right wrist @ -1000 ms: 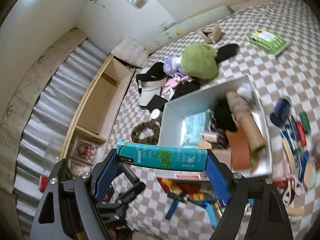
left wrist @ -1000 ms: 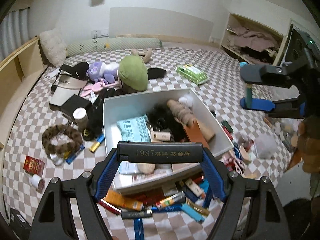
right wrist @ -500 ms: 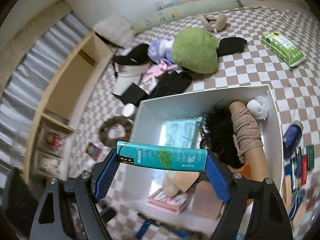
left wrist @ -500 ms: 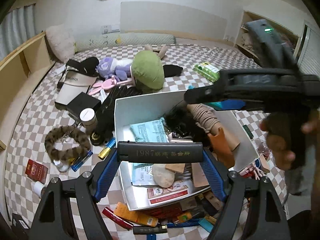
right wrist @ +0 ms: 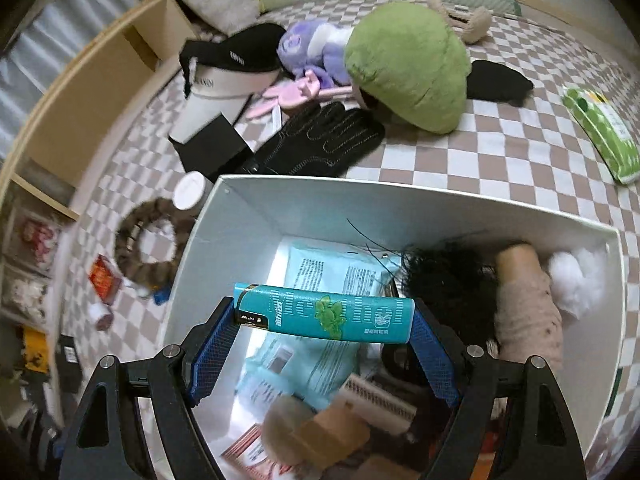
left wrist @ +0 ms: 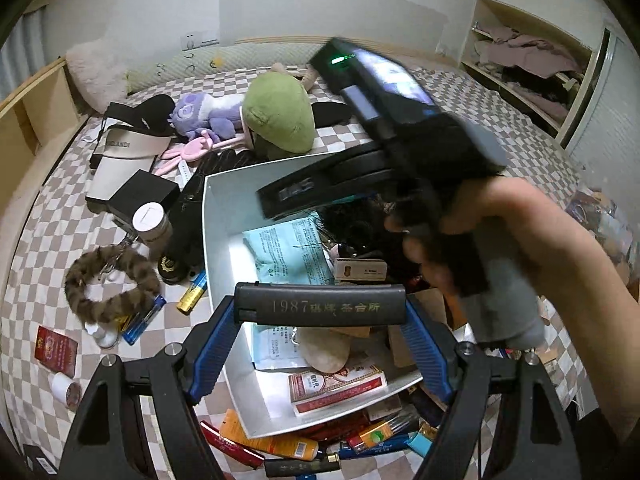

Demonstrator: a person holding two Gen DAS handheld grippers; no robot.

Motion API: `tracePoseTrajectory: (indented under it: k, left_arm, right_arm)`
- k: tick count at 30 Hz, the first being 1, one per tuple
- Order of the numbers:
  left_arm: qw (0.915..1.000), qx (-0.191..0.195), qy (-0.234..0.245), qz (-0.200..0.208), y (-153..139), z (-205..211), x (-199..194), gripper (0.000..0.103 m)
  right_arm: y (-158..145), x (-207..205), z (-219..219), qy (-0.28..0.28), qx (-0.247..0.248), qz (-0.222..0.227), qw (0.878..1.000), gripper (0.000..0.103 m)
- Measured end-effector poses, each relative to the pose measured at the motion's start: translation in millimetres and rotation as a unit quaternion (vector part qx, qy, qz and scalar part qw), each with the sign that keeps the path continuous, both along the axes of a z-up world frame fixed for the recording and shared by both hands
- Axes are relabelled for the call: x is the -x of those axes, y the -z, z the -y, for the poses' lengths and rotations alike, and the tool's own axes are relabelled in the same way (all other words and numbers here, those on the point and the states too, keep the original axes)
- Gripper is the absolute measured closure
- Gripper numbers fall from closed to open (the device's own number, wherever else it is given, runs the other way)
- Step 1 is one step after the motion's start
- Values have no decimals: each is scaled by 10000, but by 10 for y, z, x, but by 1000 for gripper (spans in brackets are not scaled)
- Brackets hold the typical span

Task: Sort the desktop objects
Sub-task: 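Carry both lighters over the white box and open the right tool inside it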

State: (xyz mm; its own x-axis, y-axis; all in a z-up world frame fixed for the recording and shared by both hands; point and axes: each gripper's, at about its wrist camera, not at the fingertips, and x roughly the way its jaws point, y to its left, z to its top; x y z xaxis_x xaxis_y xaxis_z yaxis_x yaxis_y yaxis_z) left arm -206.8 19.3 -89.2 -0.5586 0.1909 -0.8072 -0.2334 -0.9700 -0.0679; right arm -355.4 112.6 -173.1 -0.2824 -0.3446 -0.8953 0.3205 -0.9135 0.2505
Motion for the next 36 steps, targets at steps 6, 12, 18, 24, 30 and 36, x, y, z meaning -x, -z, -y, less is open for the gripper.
tracePoseTrajectory:
  k: [6, 12, 18, 24, 30, 36]
  left_arm:
    - [10000, 38, -11, 58, 62, 31, 59, 22]
    - [9999, -3, -51, 104, 96, 47, 113, 22]
    - [9998, -39, -89, 154, 132, 59, 169, 22]
    - [9996, -7, -104, 247, 202, -8, 256, 22]
    - [9992, 44, -112, 374, 296, -70, 330, 22]
    - [9989, 37, -197, 428, 357, -125, 412, 22]
  right_arm:
    - [219, 192, 180, -179, -508, -26, 9985, 19]
    - [417, 315, 250, -224, -686, 253, 9971, 19]
    - [578, 364, 301, -288, -891, 431, 9947, 19]
    - [641, 396, 245, -238, -833, 617, 9943, 19]
    - [571, 389, 116, -178, -551, 627, 9963, 10]
    - [507, 382, 53, -178, -471, 580, 9970, 10]
